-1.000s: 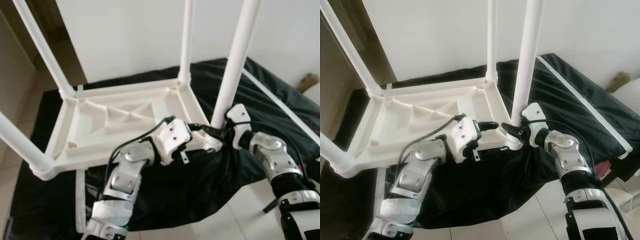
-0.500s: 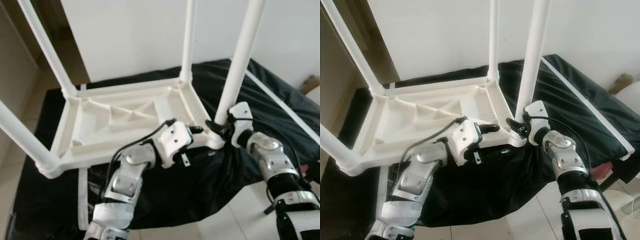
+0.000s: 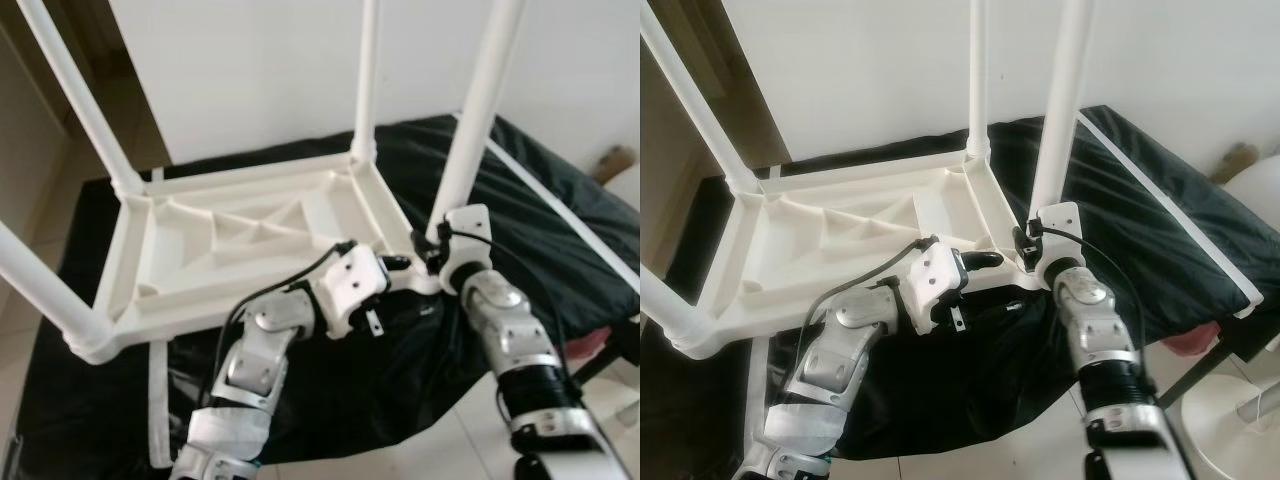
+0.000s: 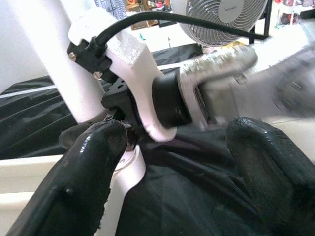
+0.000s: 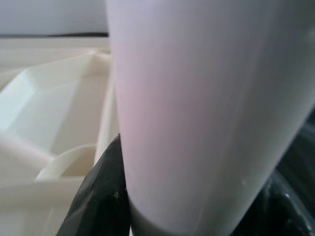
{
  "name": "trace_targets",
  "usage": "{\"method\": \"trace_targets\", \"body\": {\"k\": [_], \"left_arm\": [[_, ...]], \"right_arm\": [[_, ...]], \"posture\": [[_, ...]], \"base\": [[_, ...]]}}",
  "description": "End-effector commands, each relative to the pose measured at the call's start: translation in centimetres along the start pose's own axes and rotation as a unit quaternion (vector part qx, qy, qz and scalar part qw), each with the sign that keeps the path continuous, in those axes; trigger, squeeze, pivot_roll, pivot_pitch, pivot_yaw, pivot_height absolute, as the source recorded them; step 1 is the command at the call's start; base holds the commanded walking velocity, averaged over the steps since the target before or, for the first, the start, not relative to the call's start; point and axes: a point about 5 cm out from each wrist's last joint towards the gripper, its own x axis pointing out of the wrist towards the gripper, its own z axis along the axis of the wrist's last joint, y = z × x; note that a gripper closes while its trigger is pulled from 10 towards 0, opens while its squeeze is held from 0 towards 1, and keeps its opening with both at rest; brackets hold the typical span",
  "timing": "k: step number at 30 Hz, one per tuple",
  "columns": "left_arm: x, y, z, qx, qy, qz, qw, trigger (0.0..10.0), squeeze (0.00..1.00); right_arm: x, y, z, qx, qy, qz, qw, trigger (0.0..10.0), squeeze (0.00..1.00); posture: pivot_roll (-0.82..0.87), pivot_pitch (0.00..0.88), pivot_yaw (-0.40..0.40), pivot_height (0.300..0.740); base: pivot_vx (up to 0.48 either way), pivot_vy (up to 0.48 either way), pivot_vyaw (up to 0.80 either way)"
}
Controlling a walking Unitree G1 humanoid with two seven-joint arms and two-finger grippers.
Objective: Building children table
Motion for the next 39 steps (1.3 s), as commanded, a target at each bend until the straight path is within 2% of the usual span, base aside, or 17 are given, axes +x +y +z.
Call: {"method": "trace_targets", "body": {"k": [1, 4, 5, 6, 8, 9, 11, 19, 26, 27, 28, 34, 36, 37, 39], "left_arm": [[-0.2, 0.9, -0.1, 0.003, 0.005, 0.086, 0.996, 10.0, 0.0], [-0.2, 0.9, 0.0, 0.004, 0.005, 0.086, 0.996, 10.0, 0.0], [-0.2, 0.9, 0.0, 0.004, 0.005, 0.086, 0.996, 10.0, 0.0], [-0.2, 0.9, 0.0, 0.004, 0.005, 0.086, 0.996, 10.0, 0.0], [-0.2, 0.9, -0.1, 0.003, 0.005, 0.085, 0.996, 10.0, 0.0], [-0.2, 0.9, -0.1, 0.003, 0.005, 0.085, 0.996, 10.0, 0.0], [-0.2, 0.8, -0.1, 0.001, 0.003, 0.085, 0.996, 10.0, 0.0], [-0.2, 0.9, -0.1, 0.002, 0.004, 0.086, 0.996, 10.0, 0.0], [-0.2, 0.9, -0.1, 0.002, 0.004, 0.087, 0.996, 10.0, 0.0], [-0.2, 0.9, -0.1, 0.002, 0.004, 0.087, 0.996, 10.0, 0.0], [-0.2, 0.9, -0.1, 0.002, 0.004, 0.088, 0.996, 10.0, 0.0], [-0.3, 0.9, -0.2, 0.003, 0.005, 0.089, 0.996, 10.0, 0.0], [-0.3, 0.9, -0.1, 0.003, 0.005, 0.089, 0.996, 10.0, 0.0], [-0.3, 0.9, -0.1, 0.004, 0.004, 0.089, 0.996, 10.0, 0.0], [-0.3, 0.9, -0.1, 0.004, 0.004, 0.089, 0.996, 10.0, 0.0]], "right_arm": [[-0.6, -0.8, -1.8, 0.013, 0.049, -0.057, 0.997, 10.0, 0.0], [-0.9, -0.7, -1.9, 0.024, 0.049, -0.087, 0.995, 10.0, 0.0], [-1.4, -0.6, -1.8, 0.034, 0.046, -0.123, 0.991, 10.0, 0.0], [-1.4, -0.6, -1.8, 0.034, 0.046, -0.123, 0.991, 10.0, 0.0], [-2.3, 0.4, -2.3, 0.059, 0.054, -0.174, 0.981, 10.0, 0.0], [-2.3, 0.4, -2.3, 0.059, 0.054, -0.174, 0.981, 10.0, 0.0], [-2.5, 1.6, -2.3, 0.063, 0.058, -0.161, 0.983, 10.0, 0.0], [-2.7, 1.0, -1.9, 0.036, 0.055, -0.168, 0.984, 10.0, 0.0], [-2.7, 1.1, -1.6, 0.045, 0.058, -0.169, 0.983, 10.0, 0.0], [-2.6, 1.1, -1.3, 0.046, 0.05, -0.161, 0.985, 10.0, 0.55], [-2.6, 1.1, -1.0, 0.043, 0.04, -0.15, 0.987, 10.0, 1.0], [-3.0, 0.7, -0.4, 0.044, 0.011, -0.134, 0.99, 10.0, 1.0], [-3.1, 0.5, -0.1, 0.032, -0.007, -0.121, 0.992, 10.0, 1.0], [-3.4, 0.1, 0.0, 0.023, -0.039, -0.077, 0.996, 10.0, 1.0], [-3.6, -0.1, -0.1, 0.021, -0.049, -0.058, 0.997, 10.0, 1.0]], "posture": [[-0.07, 0.0, 0.052, 0.74], [-0.07, 0.0, 0.053, 0.74], [-0.08, 0.0, 0.053, 0.74], [-0.08, 0.0, 0.053, 0.74], [-0.08, 0.0, 0.053, 0.74], [-0.08, 0.0, 0.053, 0.74], [-0.08, 0.0, 0.057, 0.74], [-0.08, 0.0, 0.055, 0.74], [-0.08, 0.0, 0.054, 0.74], [-0.08, 0.0, 0.053, 0.74], [-0.08, 0.0, 0.052, 0.74], [-0.08, 0.0, 0.052, 0.74], [-0.08, 0.0, 0.052, 0.74], [-0.08, 0.0, 0.051, 0.74], [-0.08, 0.0, 0.051, 0.74]], "base": [[0.0, 0.0, 0.0], [0.0, 0.0, 0.0], [0.0, 0.0, 0.0], [0.0, 0.0, 0.0], [0.0, 0.0, 0.0], [0.0, 0.0, 0.0], [0.0, 0.0, 0.0], [0.0, 0.0, 0.0], [0.0, 0.0, 0.0], [0.0, 0.0, 0.0], [0.0, 0.0, 0.0], [0.0, 0.0, 0.0], [0.0, 0.0, 0.0], [0.0, 0.0, 0.0], [0.0, 0.0, 0.0]]}}
